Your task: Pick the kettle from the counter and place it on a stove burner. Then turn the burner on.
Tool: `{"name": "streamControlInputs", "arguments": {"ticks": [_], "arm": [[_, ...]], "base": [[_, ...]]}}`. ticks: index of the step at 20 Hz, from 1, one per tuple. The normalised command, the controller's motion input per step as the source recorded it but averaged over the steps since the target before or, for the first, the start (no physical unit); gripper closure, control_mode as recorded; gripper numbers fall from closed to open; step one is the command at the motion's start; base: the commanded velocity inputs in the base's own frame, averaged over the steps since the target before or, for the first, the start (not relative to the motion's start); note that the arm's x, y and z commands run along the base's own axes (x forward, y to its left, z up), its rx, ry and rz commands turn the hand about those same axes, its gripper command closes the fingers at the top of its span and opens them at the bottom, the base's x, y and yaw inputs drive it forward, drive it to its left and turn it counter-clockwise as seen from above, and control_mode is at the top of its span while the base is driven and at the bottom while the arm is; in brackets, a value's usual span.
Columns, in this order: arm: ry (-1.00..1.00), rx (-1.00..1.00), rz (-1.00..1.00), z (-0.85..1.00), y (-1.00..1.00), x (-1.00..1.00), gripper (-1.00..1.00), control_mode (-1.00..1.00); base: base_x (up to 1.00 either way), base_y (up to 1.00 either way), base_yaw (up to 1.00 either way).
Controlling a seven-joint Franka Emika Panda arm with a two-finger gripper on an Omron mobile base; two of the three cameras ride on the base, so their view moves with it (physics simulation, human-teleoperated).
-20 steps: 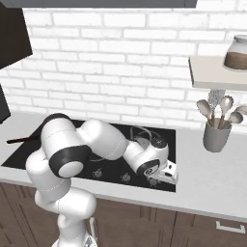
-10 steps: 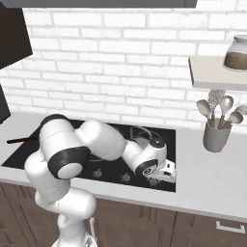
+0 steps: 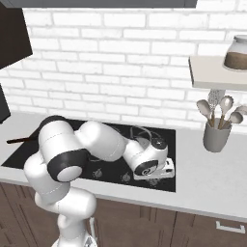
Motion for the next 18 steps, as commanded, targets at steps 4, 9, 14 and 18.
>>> {"name": "streamControlInputs", "arguments": {"ticks": [4, 9, 14, 18], "arm": [[0.00, -0.02, 0.47, -0.23, 0.00, -0.37, 1.00, -1.00], [0.00, -0.02, 0.44, -0.14, 0.00, -0.34, 1.00, -1.00], [0.00, 0.00, 0.19, 0.00, 0.00, -0.33, 1.00, -1.00], [0.00, 0.00, 0.04, 0.01, 0.00, -0.07, 1.00, -1.00]], "base": [[0.00, 0.00, 0.00], [0.00, 0.00, 0.00], [0.00, 0.00, 0.00], [0.00, 0.00, 0.00]]}}
